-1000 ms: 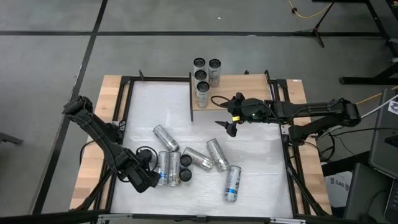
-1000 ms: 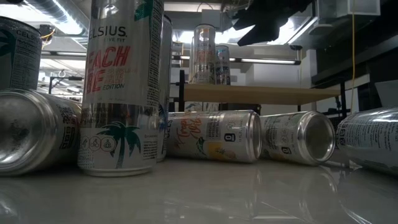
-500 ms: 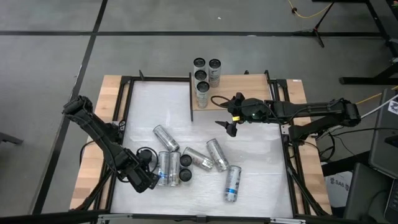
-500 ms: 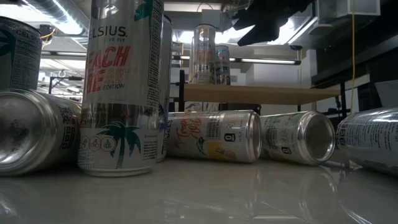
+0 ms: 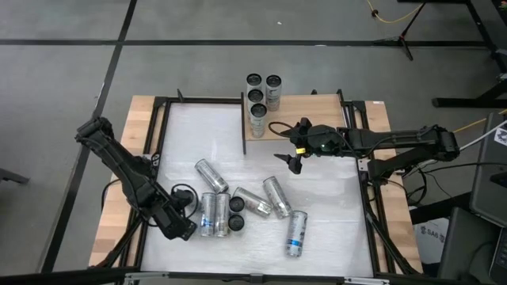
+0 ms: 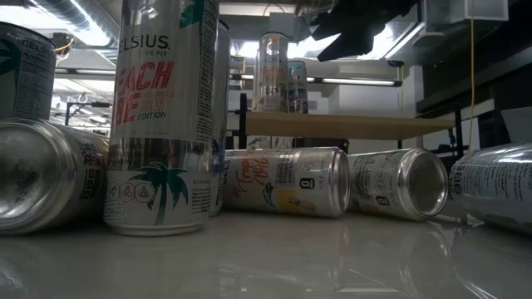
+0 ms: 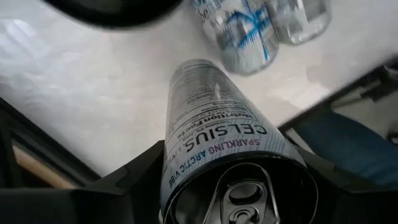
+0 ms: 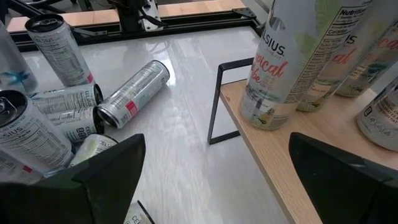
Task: Place canned beverage on shelf
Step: Put the blue soda can on the shelf aligned with the other blue soda can
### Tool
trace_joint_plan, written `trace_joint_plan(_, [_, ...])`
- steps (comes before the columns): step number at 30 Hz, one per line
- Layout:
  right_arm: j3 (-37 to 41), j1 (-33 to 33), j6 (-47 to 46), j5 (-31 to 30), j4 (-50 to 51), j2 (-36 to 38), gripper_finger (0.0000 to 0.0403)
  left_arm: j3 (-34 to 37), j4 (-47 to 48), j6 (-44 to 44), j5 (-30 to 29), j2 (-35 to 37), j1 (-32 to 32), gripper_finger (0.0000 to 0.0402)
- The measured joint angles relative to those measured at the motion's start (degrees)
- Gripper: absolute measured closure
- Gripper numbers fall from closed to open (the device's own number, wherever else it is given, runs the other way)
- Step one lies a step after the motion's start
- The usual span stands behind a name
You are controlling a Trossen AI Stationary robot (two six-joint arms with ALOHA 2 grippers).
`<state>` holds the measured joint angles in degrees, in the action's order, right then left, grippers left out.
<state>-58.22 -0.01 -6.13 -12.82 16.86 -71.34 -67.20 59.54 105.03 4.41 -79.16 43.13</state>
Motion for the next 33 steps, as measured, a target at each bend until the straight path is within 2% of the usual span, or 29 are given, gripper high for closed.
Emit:
trace_joint_plan(7, [0.0,0.0,0.0,0.04,0.0,0.01,0.0017,0.0,-1.8,-6.83,3.72,4.67,0.02,0.015])
trace_joint_plan(14, [0.0,0.0,-0.01,0.11,0.0,0.01,0.0017,0.0,-9.64,-15.23,3.84,7.87,0.0,0.015])
trace_joint_plan(25, [0.0,0.0,0.0,3.52,0.0,0.01,0.0017,0.0,-24.65,-16.91,6.07,8.25,-0.84,0.015])
trace_joint_plan(33, [0.0,0.0,-0.06,6.45,0.0,0.01,0.0017,-0.04,-30.25,-27.75,0.66,8.25,-7.14,0.015])
